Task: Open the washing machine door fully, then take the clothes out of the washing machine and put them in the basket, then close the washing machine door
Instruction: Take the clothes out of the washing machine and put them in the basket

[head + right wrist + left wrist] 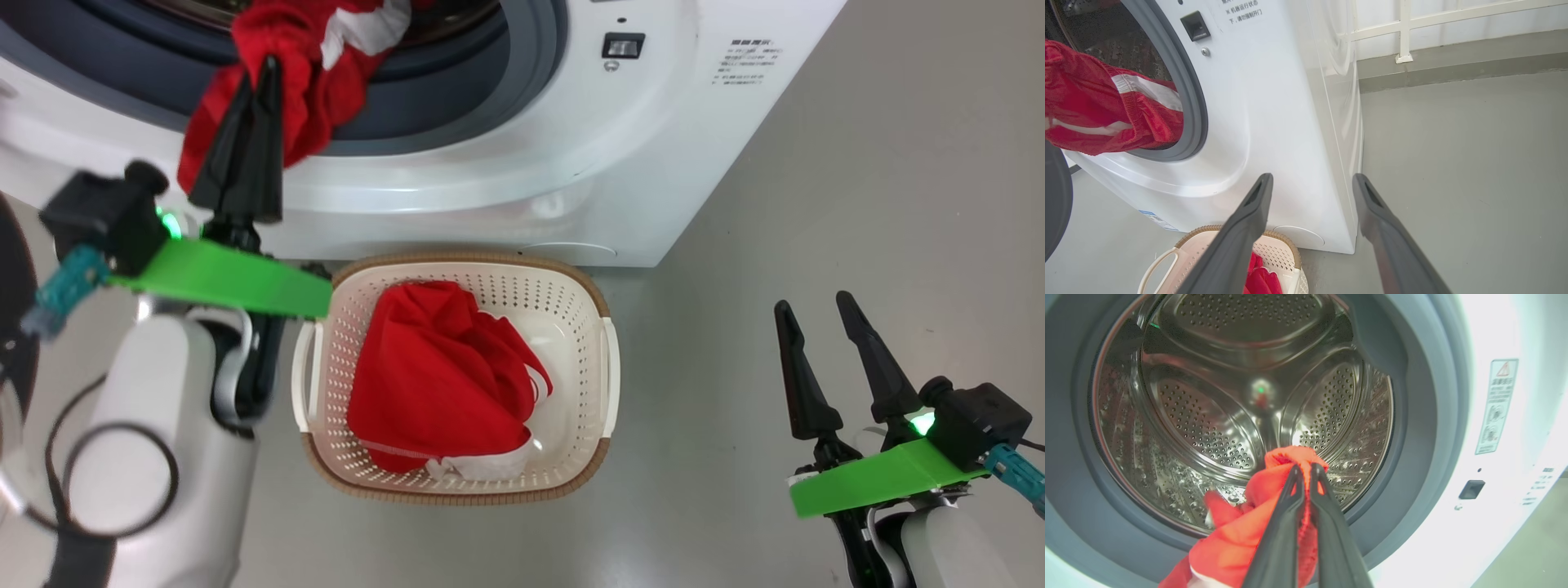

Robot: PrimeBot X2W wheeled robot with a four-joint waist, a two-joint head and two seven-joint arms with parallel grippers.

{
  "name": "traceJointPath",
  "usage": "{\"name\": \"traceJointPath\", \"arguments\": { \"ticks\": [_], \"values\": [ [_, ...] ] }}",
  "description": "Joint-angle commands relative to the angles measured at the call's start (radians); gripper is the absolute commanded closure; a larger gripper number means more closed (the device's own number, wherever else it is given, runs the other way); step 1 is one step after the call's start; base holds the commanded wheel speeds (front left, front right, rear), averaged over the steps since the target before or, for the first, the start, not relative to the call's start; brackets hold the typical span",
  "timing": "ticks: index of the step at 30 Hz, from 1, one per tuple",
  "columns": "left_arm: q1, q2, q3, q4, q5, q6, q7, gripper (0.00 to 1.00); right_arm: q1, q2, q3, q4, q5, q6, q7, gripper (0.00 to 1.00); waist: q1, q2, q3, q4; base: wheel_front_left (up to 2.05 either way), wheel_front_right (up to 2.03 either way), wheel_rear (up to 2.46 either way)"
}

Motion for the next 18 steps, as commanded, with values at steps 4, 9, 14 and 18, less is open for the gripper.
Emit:
{"name": "traceJointPath", "arguments": {
  "ticks": [4, 9, 14, 18],
  "values": [
    [0.092, 0.012, 0.053, -0.133, 0.012, -0.005, -0.008, 1.0, 0.027, -0.003, 0.015, -0.02, -0.012, 0.005, -0.006, 0.0, 0.0, 0.0, -0.017, 0.007, 0.0, 0.0, 0.0],
    [0.179, 0.0, 0.059, -0.261, 0.026, -0.005, -0.008, 1.0, 0.04, -0.003, 0.009, -0.025, -0.014, 0.005, -0.006, 0.0, 0.0, 0.0, -0.025, 0.012, 0.0, 0.0, 0.0],
    [0.253, -0.013, 0.07, -0.386, 0.032, -0.005, -0.008, 1.0, 0.042, -0.003, 0.006, -0.026, -0.017, 0.005, -0.006, 0.0, 0.0, 0.0, -0.024, 0.016, 0.0, 0.0, 0.0],
    [0.304, -0.022, 0.074, -0.462, 0.033, -0.005, -0.008, 1.0, 0.042, -0.003, 0.006, -0.029, -0.018, 0.005, -0.006, 0.0, 0.0, 0.0, -0.019, 0.018, 0.0, 0.0, 0.0]
  ]
}}
